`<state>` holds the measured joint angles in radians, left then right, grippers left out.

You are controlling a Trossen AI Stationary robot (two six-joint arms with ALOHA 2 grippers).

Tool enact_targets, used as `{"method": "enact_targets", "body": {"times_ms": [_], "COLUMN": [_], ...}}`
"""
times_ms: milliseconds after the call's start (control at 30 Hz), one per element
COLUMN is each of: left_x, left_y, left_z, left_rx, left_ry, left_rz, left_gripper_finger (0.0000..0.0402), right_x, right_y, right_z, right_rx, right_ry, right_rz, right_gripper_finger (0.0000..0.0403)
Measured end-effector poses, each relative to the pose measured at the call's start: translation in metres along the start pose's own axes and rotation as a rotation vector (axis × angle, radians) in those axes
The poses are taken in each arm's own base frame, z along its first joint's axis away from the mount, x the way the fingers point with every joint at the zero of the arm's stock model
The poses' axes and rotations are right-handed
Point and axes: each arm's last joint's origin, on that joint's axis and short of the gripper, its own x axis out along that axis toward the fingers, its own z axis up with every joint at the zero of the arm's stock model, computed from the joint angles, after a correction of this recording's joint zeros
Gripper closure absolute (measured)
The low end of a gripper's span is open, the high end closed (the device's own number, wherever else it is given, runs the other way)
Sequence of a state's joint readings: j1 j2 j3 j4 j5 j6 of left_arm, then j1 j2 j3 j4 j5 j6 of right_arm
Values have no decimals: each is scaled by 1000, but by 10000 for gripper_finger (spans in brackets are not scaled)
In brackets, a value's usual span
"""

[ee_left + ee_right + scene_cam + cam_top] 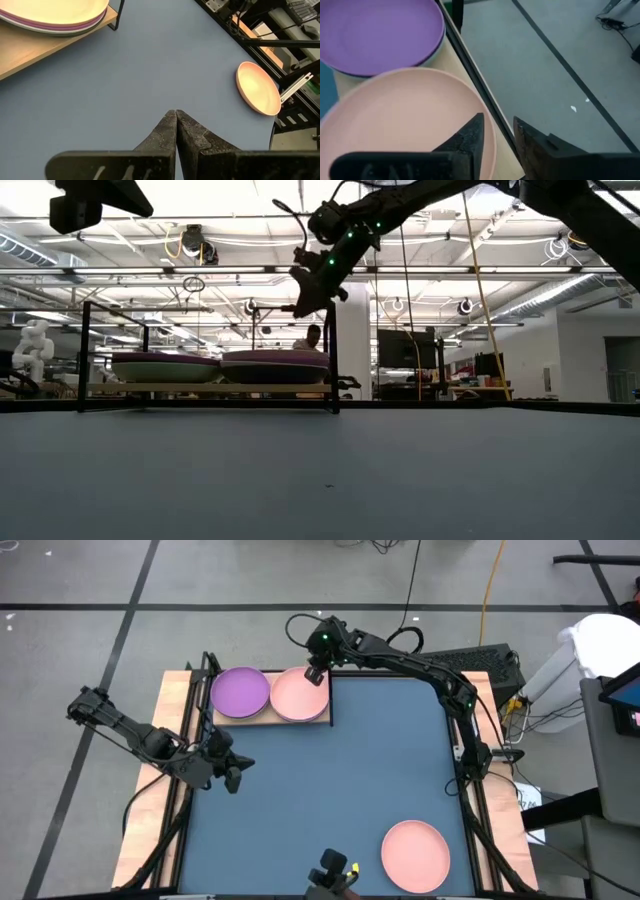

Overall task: Place and stack plates onto a shelf
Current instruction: Stack the light orange plate on top of the violet plate on the shelf

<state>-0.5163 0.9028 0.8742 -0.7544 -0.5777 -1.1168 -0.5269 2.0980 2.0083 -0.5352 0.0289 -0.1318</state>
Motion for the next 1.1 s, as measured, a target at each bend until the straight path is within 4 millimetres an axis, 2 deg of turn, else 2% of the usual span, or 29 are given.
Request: {"method": "enact_targets", "body": {"times_ms": [100, 267, 400, 500, 800, 933, 1100], "left_x": [0, 0, 0, 0, 0, 0, 0], "left_y": [0, 1, 2, 4, 7, 7, 7], "left_z": [0, 1, 2, 2, 1, 1, 1], "left_rx": [7, 25, 16, 31, 117, 127, 127], "left_ry": [0, -25, -71, -92, -85, -84, -62], "left_rz": [1, 18, 47, 75, 108, 109, 97], "left_gripper_finger": [396, 396, 396, 395, 353, 339, 335], "right_x": [-17, -58, -95, -124, -203, -227, -246], "right_y": [3, 18, 41, 63, 139, 171, 205], "right_z": [8, 19, 22, 21, 2, -9, -30], "right_rx": [22, 90, 108, 102, 144, 169, 167], "right_ry": [-34, -41, -16, 25, 171, 217, 306], "right_rz": [5, 38, 102, 222, 390, 388, 351], "right_gripper_finger": [306, 305, 305, 305, 305, 305, 305]}}
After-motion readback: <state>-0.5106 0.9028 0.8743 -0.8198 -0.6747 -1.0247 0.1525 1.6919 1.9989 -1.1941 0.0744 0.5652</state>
